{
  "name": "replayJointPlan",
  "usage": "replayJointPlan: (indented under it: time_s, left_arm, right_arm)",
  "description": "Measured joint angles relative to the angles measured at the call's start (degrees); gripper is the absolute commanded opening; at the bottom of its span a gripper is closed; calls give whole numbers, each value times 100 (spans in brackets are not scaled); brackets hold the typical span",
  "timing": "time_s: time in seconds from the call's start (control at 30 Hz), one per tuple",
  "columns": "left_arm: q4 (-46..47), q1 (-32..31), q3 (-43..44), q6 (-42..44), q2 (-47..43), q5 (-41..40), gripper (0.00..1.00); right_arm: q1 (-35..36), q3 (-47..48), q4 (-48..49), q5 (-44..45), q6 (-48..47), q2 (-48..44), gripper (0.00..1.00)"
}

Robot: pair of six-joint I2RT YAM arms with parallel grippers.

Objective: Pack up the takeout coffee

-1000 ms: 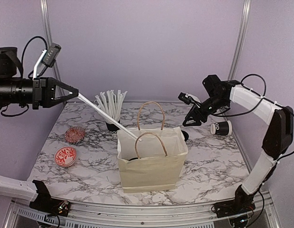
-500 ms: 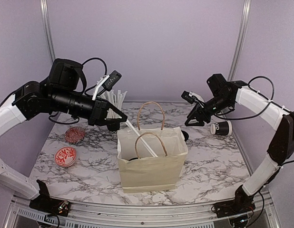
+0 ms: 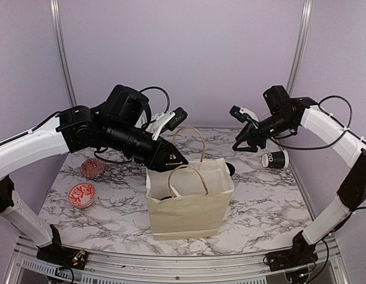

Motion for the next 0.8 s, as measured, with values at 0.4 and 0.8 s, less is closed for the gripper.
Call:
replayJointPlan:
  time_s: [0.4,0.8]
  left_arm:
    - [-601,107,623,634,-870,-2319,72]
    - [-673,1853,15,1161,-1532,-4752,78]
  right_arm:
    - [-483,-256,1335,1178,859,-1102,99]
    - [-756,-1322,3373,2288,2081,-2452,99]
